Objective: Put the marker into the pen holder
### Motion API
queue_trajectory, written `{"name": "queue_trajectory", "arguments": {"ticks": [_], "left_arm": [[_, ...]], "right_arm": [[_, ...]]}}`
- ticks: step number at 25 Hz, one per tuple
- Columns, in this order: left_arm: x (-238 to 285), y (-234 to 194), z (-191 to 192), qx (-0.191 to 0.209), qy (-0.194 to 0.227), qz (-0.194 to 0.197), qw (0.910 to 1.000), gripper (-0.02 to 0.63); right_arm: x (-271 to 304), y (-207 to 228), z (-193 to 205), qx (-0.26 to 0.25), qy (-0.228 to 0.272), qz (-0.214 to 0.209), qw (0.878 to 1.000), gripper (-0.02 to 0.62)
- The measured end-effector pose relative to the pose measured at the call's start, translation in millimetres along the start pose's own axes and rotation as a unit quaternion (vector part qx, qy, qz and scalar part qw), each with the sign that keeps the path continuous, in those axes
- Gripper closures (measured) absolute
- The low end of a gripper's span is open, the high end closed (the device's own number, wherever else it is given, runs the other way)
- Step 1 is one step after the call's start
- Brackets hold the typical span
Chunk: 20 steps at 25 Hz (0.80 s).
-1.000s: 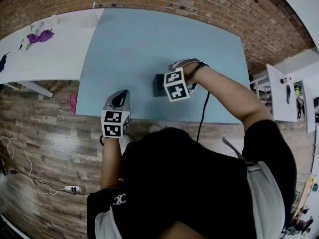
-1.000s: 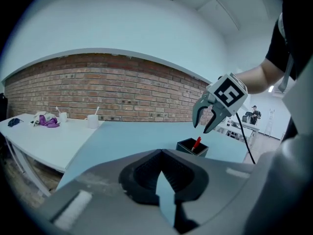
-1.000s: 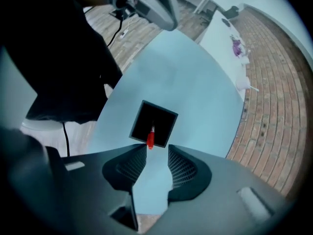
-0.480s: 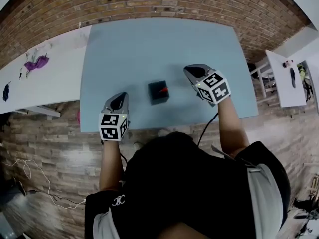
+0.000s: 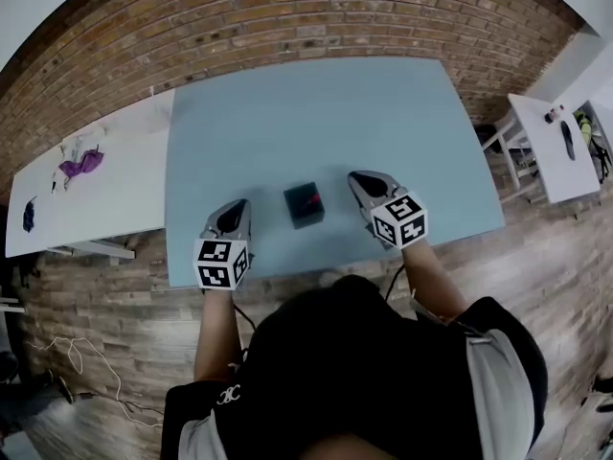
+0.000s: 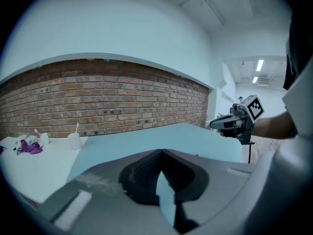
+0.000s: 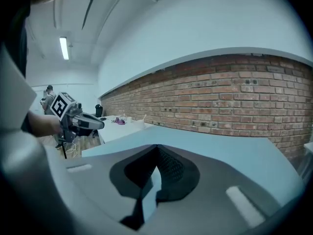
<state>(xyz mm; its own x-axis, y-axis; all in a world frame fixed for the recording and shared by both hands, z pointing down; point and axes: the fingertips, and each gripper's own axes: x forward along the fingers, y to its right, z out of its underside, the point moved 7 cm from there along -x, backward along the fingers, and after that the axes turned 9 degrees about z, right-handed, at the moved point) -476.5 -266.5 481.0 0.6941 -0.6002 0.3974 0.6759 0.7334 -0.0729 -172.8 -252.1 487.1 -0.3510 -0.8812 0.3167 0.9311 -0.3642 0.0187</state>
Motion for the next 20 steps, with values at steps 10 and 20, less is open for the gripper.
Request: {"name": "queue_trajectory", "arguments": {"ticks": [10,20], "left_arm": [[6.5,-10.6,5.1,-0.015,0.003,-0.02,0.9997,0.601],[21.0,-21.2,-4.4,-0.024,0.01,-0.02,0.9994,0.601]], "right_arm": [[21.0,12.1,7.6,0.001,-0.022,-0.008,1.0,0.589],[41.4,21.6,2.7,-0.014,-0.047,-0.02,0.999,0.589]]}}
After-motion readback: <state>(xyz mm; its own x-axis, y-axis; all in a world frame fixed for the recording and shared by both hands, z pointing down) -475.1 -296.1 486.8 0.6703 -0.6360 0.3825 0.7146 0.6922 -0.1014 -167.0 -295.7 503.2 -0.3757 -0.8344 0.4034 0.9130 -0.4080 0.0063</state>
